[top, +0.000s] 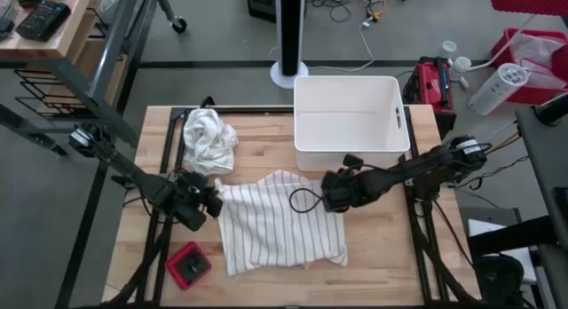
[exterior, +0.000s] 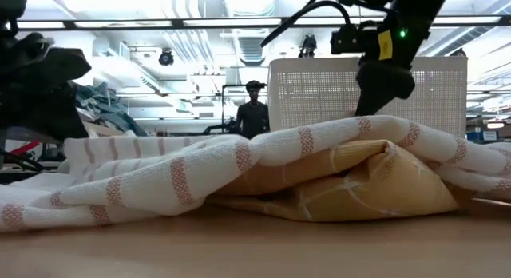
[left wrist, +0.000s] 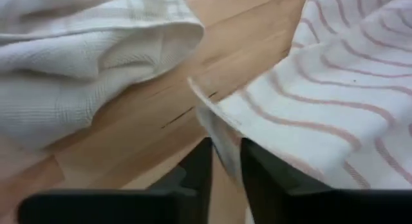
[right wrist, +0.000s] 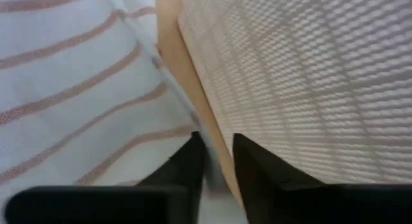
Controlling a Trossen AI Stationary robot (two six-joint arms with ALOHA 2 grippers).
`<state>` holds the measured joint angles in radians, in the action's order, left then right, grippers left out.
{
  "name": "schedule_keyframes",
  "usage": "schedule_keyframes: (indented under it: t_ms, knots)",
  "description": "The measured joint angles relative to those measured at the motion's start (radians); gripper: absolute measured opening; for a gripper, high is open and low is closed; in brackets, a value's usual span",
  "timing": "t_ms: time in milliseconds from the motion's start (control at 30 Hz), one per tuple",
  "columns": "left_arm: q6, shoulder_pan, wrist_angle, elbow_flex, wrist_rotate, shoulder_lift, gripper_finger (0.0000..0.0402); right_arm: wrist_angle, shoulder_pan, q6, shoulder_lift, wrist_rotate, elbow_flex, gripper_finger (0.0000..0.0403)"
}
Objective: Fold towel
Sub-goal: Fold the white kitchen towel
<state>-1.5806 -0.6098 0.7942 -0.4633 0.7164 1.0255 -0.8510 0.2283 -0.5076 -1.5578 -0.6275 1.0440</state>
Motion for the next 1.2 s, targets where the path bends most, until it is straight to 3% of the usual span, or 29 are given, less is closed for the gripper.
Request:
schedule_keyframes:
  t_ms: [267,433,567,667,900,1033,1200]
  knots:
    - [0.028,0.003,0.060,-0.057,0.015,-0.028,0.0166,-0.212,0.015,-0.098,0.000,-0.003,0.123,0.0174]
    - [0.150,0.000,0.089,-0.160,-0.101,-0.040,0.0184,-0.323,0.082,-0.194,0.022,-0.002,0.147,0.0193]
    - [0.308,-0.042,-0.032,-0.250,-0.267,-0.020,0.0184,-0.318,0.204,-0.322,0.080,0.011,0.099,0.0196]
    - [0.349,-0.111,-0.140,-0.287,-0.326,0.012,0.0175,-0.293,0.322,-0.465,0.138,0.036,0.040,0.0197]
    - [0.064,-0.269,-0.166,-0.376,-0.376,0.131,0.0153,-0.059,0.538,-0.813,0.237,0.134,-0.121,0.0197]
    - [-0.102,-0.298,-0.156,-0.389,-0.394,0.258,0.0152,0.124,0.589,-0.889,0.231,0.142,-0.190,0.0197]
    - [-0.141,-0.287,-0.195,-0.388,-0.398,0.392,0.0162,0.183,0.612,-0.933,0.192,0.145,-0.206,0.0197]
